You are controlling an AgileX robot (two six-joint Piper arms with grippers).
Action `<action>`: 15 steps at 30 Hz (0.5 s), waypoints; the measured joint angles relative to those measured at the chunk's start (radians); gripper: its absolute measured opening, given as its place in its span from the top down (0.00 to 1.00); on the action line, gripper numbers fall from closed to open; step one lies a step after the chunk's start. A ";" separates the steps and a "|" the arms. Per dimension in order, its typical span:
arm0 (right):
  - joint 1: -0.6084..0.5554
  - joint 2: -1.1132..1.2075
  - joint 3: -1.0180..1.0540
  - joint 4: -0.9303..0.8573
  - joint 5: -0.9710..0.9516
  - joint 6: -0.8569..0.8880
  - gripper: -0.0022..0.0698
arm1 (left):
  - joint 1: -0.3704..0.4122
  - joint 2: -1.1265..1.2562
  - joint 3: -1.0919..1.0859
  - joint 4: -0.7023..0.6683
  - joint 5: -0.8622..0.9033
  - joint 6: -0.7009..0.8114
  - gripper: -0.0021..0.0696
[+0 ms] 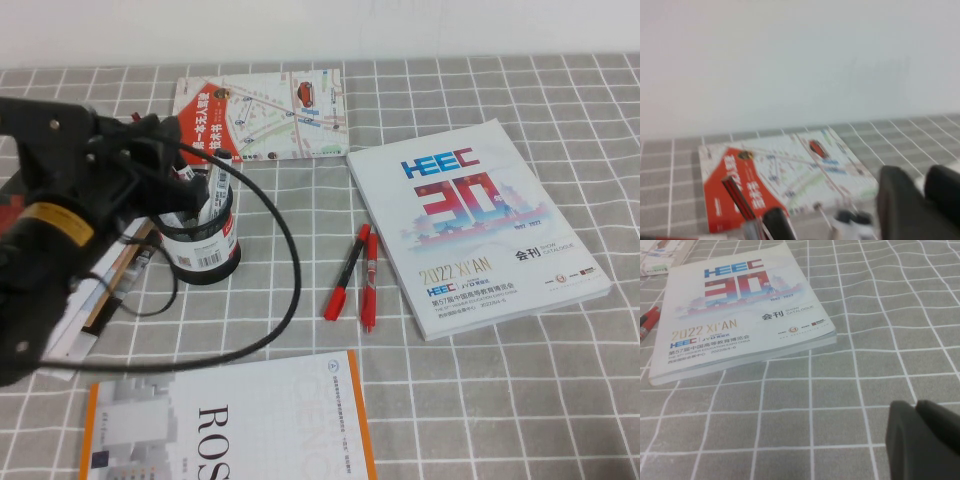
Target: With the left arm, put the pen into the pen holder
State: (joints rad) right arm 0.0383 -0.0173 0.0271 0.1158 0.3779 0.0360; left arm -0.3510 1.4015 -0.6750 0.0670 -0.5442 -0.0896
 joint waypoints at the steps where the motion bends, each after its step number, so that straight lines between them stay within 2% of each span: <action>1: 0.000 0.000 0.000 0.000 0.000 0.000 0.99 | 0.000 -0.036 0.000 0.022 0.041 -0.015 0.86; 3: 0.000 0.000 0.000 0.000 0.000 0.000 0.99 | -0.004 -0.109 0.000 0.044 0.139 -0.054 0.93; 6: 0.000 0.000 0.000 0.000 0.000 0.000 0.99 | -0.006 -0.214 0.000 0.061 0.265 -0.078 0.96; 12: 0.000 0.000 0.000 0.000 0.000 0.000 0.99 | -0.006 -0.413 0.000 0.079 0.494 -0.089 0.97; 15: 0.000 0.000 0.000 0.000 0.000 0.000 0.99 | -0.006 -0.494 0.018 0.081 0.526 -0.085 0.97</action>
State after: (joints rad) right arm 0.0383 -0.0173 0.0271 0.1158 0.3779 0.0360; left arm -0.3575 0.9078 -0.6571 0.1475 -0.0184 -0.1744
